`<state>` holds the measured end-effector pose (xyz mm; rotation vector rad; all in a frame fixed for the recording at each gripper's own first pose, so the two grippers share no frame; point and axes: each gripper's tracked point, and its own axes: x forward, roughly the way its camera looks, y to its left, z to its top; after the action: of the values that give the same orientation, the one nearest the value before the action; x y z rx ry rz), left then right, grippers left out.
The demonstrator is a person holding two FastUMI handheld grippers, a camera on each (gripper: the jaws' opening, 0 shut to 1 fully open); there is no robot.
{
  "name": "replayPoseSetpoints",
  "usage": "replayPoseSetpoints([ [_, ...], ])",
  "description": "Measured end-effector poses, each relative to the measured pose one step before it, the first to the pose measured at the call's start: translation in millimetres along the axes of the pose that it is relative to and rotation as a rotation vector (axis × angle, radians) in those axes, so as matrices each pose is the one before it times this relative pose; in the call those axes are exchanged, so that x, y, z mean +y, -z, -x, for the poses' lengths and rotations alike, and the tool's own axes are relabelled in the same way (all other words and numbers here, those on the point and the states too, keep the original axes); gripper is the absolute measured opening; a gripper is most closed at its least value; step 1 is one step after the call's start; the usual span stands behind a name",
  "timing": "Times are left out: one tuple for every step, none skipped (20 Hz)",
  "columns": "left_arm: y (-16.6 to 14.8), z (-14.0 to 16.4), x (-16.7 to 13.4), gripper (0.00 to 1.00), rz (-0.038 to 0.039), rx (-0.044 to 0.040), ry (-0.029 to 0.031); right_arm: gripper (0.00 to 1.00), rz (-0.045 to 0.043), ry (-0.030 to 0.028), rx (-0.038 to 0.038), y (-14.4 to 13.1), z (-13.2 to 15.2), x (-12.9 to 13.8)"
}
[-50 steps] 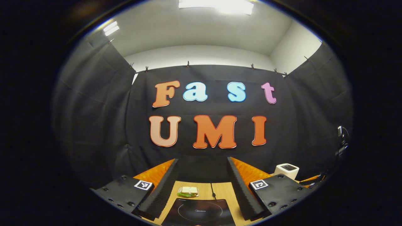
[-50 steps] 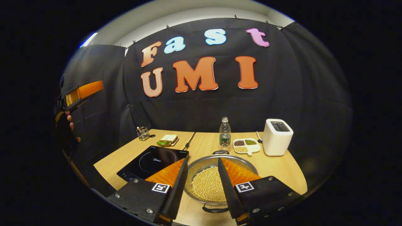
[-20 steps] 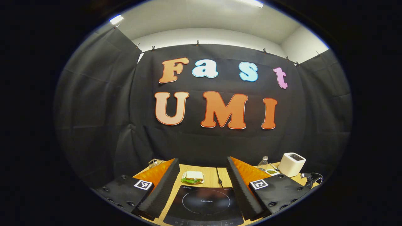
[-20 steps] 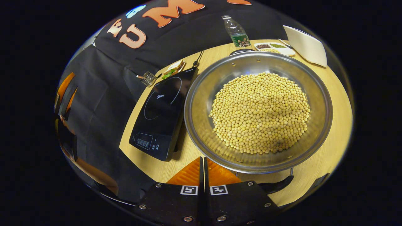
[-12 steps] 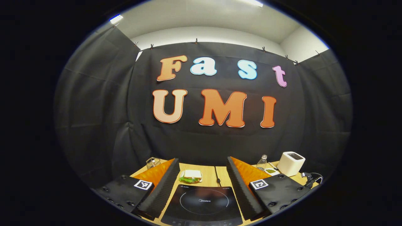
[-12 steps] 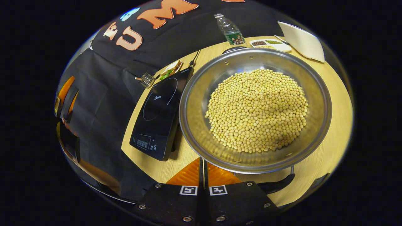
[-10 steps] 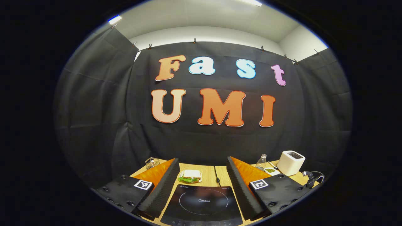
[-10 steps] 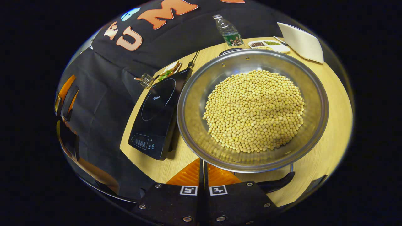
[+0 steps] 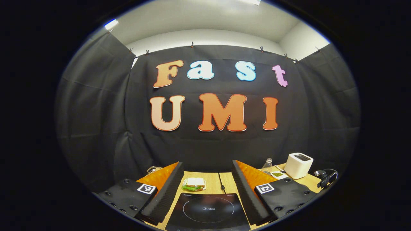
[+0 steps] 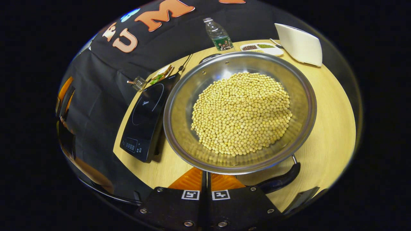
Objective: First push the handle of the pot to place it horizontally, then grasp the pot with both hands and set it on the induction cooktop.
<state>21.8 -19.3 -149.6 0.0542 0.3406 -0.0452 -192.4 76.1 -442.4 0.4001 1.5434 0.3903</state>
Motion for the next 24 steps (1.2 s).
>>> replayPoseSetpoints([
  [0.44, -1.60, 0.59, 0.98, -0.00207, 0.00075, -0.00254, 0.00, 0.00007, 0.00679, 0.00541, -0.04, 0.51, -4.74],
  [0.14, -1.44, 0.51, 0.98, -0.00141, -0.00046, -0.00186, 0.00, 0.00180, 0.01235, 0.00621, -0.74, 0.70, -5.28],
  [-0.83, -1.82, -0.21, 0.98, -0.00011, -0.00332, -0.00040, 0.00, 0.00148, 0.01728, 0.00302, -1.76, 0.31, -5.63],
  [-0.96, 0.12, 0.82, 0.98, -0.00030, -0.00340, -0.00017, 0.00, 0.00407, 0.01914, 0.00058, -1.19, 0.70, -6.05],
  [-0.59, -0.26, -0.37, 0.97, -0.00200, -0.00359, 0.00126, 0.00, 0.00562, 0.01685, -0.00109, -1.83, 0.09, -6.64],
  [0.38, -0.24, 0.05, 0.97, -0.00302, -0.00393, 0.00161, 0.00, 0.01114, 0.00961, -0.00387, -2.26, 0.84, -5.95],
  [1.08, -0.84, 0.86, 0.97, -0.00355, -0.00128, 0.00086, 0.00, 0.00721, 0.00586, 0.01627, 2.23, 0.80, -6.77],
  [2.13, -0.89, 0.09, 0.98, -0.00288, 0.00327, -0.00038, 0.00, -0.01407, 0.00840, -0.00554, -3.80, 0.02, -6.53],
  [2.88, -0.79, 0.29, 0.98, -0.00243, 0.00559, 0.00088, 0.00, -0.00876, 0.01085, 0.00121, -1.80, 0.87, -8.33],
  [2.52, -0.33, 0.36, 0.98, -0.00172, 0.00467, 0.00041, 0.00, -0.00679, 0.01730, -0.00504, -1.29, 1.09, -8.03],
  [1.03, -0.46, 1.64, 0.98, -0.00205, 0.00392, -0.00137, 0.00, -0.00840, 0.02013, -0.00630, -3.46, 0.16, -7.94],
  [2.10, -0.02, 1.89, 0.98, -0.00238, 0.00407, -0.00404, 0.00, -0.01080, 0.02148, -0.00658, -2.47, 0.94, -7.56],
  [0.94, -0.38, 2.41, 0.98, -0.00141, 0.00285, -0.00503, 0.00, -0.00855, 0.01930, -0.00462, -3.38, 0.38, -7.14],
  [-0.02, -0.66, 2.43, 0.98, -0.00029, 0.00166, -0.00503, 0.00, -0.01006, 0.02175, -0.00559, -2.83, 0.66, -7.34],
  [0.27, -0.65, 1.47, 0.98, 0.00019, -0.00042, -0.00343, 0.00, -0.01009, 0.01455, -0.00525, -4.90, -0.17, -5.49],
  [0.65, -0.21, -0.18, 0.98, 0.00010, -0.00103, -0.00155, 0.00, -0.01418, 0.00887, -0.00634, -2.55, 0.89, -4.15],
  [0.69, -0.83, 0.82, 0.98, 0.00076, 0.00019, 0.00193, 0.00, -0.00390, 0.01541, -0.00481, -3.27, -0.94, -5.30],
  [3.74, -1.45, -0.40, 0.98, 0.00179, 0.00513, 0.00067, 0.00, -0.00368, 0.01542, -0.00540, -2.26, 0.05, -5.66],
  [4.04, -0.98, -0.55, 0.98, 0.00108, 0.00936, -0.00143, 0.00, -0.01150, 0.01094, -0.00440, -3.89, -1.47, -4.85],
  [3.20, -2.91, 0.03, 0.98, -0.00010, 0.00948, -0.00063, 0.00, -0.01334, 0.00678, -0.00539, -3.92, -1.10, -3.67],
  [2.16, -1.59, -1.16, 0.98, -0.00152, 0.00951, 0.00013, 0.00, -0.01400, 0.00333, -0.00431, -3.22, -0.47, -3.62],
  [2.99, -1.36, -1.29, 0.98, -0.00254, 0.00612, 0.00157, 0.00, -0.01601, 0.00479, -0.00514, -4.77, -1.08, -3.66],
  [1.39, -0.41, -1.34, 0.98, -0.00309, 0.00299, -0.00028, 0.00, -0.01793, 0.00411, -0.00719, -5.18, -0.83, -3.07],
  [0.88, -1.75, 0.04, 0.98, -0.00326, 0.00204, 0.00032, 0.00, -0.01745, 0.00434, -0.00583, -5.28, -1.58, -3.26],
])
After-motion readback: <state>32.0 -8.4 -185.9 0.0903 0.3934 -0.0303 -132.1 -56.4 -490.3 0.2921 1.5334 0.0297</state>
